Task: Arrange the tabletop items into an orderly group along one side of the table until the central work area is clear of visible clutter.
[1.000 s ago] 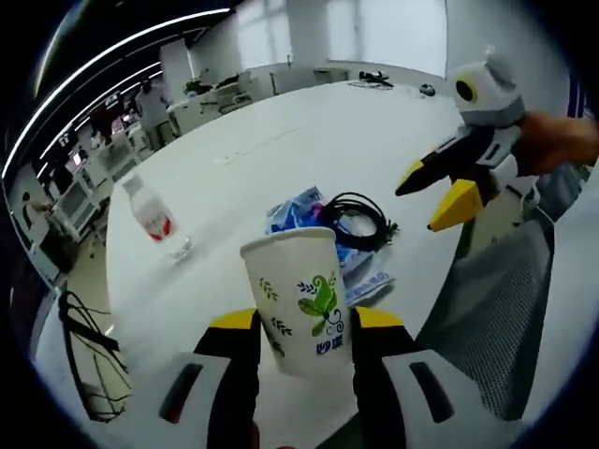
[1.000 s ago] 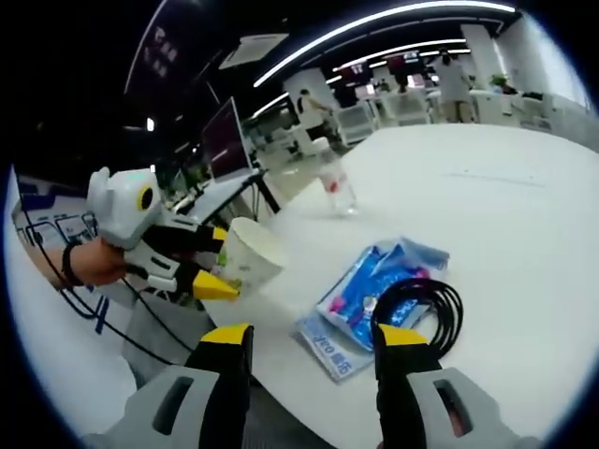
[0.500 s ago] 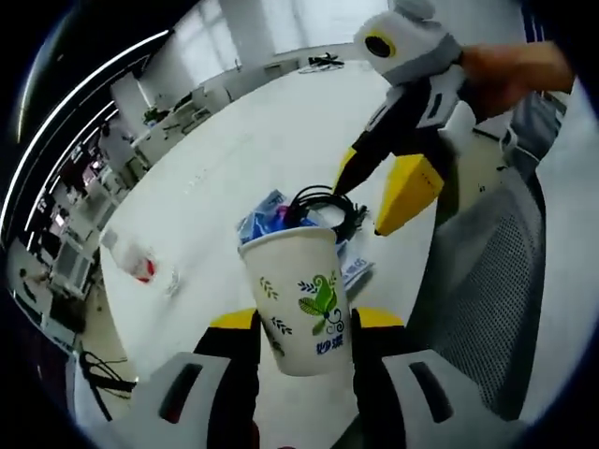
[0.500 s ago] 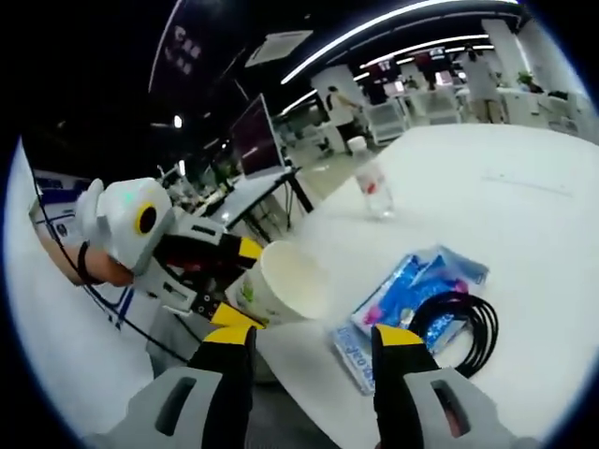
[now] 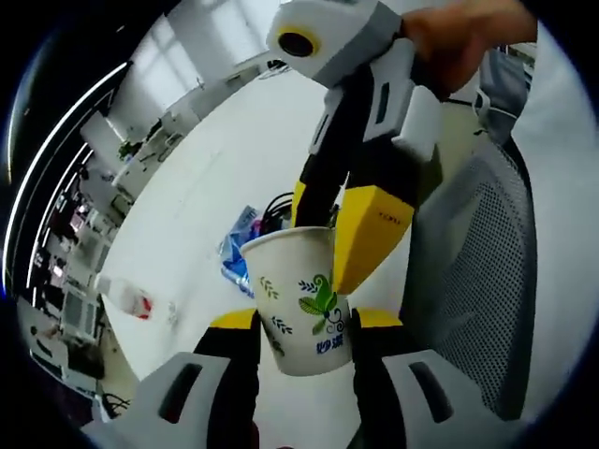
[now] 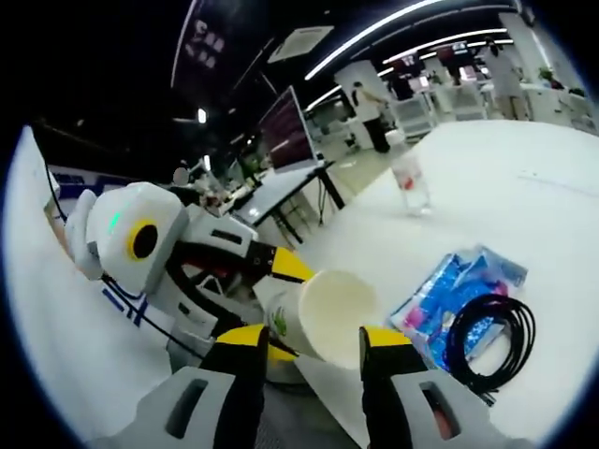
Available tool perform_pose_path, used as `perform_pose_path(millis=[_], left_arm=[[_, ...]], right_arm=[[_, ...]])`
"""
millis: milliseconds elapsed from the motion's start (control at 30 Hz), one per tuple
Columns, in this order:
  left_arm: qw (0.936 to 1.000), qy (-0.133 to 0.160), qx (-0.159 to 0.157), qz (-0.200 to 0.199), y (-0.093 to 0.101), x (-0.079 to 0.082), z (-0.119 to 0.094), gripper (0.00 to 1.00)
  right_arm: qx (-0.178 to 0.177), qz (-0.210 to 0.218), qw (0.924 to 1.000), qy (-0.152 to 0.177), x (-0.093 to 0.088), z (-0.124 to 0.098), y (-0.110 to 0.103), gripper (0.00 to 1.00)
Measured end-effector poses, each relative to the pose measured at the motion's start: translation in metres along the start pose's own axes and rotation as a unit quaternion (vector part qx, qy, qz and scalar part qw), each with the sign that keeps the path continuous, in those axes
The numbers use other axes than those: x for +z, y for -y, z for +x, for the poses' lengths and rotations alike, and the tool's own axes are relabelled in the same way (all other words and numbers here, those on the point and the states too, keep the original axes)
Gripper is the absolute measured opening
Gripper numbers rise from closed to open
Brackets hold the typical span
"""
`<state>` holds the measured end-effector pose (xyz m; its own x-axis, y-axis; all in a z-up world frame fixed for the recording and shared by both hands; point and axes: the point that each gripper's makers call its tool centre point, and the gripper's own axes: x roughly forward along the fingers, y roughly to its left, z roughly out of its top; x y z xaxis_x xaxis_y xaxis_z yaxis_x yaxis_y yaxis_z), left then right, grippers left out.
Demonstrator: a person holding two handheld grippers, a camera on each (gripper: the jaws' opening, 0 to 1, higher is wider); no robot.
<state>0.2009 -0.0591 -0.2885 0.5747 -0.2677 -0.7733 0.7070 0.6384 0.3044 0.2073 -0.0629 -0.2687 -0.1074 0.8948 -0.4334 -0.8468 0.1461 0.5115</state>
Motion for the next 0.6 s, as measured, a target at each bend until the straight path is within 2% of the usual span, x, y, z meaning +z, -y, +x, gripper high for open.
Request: perform_pose_path(millis=[133,400,600], left_arm=[[0.9999,0.003,-0.003,0.015,0.002,0.005,0.004,0.38],[0.9996,0.007,-0.013,0.023,0.011,0.007,0.007,0.37],[0.9997,0.006,-0.016,0.016,0.012,0.007,0.009,0.37]], right_arm=[[0.015,0.006,0.9999,-0.002,-0.001,0.004,-0.009,0.29],[0.064,0.007,0.9979,-0.008,-0.001,0.007,-0.030,0.00],[0.057,0.005,0.9982,-0.019,-0.005,0.009,-0.025,0.00]])
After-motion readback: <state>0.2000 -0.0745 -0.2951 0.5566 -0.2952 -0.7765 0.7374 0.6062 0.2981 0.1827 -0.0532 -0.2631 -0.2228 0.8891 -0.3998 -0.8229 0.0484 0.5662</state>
